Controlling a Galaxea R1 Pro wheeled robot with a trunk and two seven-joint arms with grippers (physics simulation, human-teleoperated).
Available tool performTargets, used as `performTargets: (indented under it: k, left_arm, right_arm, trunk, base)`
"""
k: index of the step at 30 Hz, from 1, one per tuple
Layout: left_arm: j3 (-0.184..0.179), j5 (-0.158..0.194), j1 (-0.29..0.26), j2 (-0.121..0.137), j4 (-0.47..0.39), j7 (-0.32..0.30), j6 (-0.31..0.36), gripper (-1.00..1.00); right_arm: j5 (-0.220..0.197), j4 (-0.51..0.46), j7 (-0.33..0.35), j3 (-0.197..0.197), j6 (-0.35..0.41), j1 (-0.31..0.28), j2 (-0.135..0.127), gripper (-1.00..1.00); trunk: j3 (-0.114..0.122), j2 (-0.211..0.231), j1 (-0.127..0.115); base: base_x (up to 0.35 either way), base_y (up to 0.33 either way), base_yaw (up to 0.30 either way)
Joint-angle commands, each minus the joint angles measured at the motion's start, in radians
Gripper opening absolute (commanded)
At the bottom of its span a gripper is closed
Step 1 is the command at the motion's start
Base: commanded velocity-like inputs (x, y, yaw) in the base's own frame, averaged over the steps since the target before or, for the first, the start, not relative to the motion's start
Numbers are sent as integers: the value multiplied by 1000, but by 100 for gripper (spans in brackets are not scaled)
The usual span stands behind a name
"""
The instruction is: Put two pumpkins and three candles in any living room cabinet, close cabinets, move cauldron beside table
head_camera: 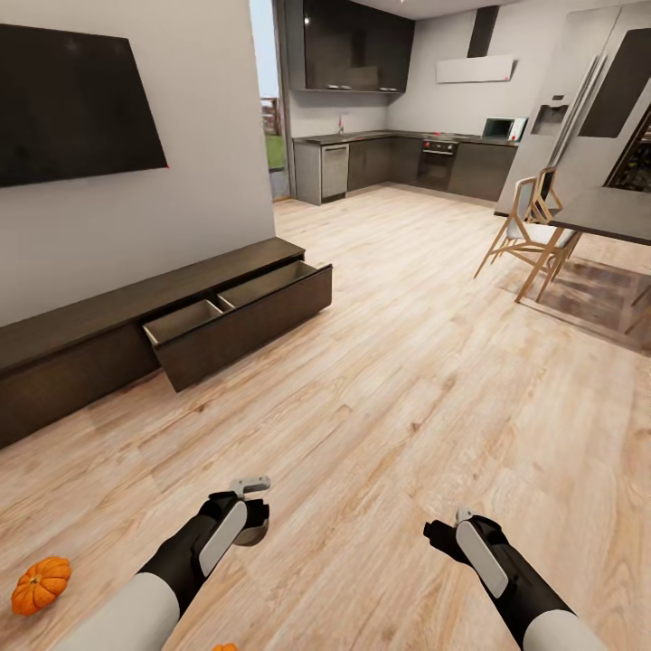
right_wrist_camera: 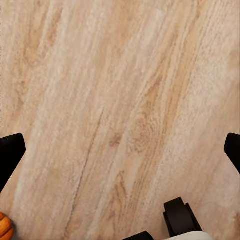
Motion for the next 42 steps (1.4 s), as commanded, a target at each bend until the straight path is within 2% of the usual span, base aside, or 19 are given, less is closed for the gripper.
performTargets:
  k: [1, 11, 42]
  left_arm:
    - [-4, 9, -1, -1, -3, 11, 3, -100]
    - [-3, 11, -1, -1, -5, 11, 3, -100]
    - [-2, 15, -1, -1, -6, 11, 3, -100]
  right_arm:
    - [-11, -2, -10, 5, 1, -1, -1, 100]
    - [-13, -1, -10, 5, 4, 0, 0, 100]
    - [-13, -2, -10, -1, 4, -1, -1, 100]
  trunk:
    - [-1, 0, 0]
    - [-1, 0, 0]
    - [-1, 0, 0]
  base:
    - [0, 0, 0]
    - [0, 2, -144]
    - [-48, 15, -58]
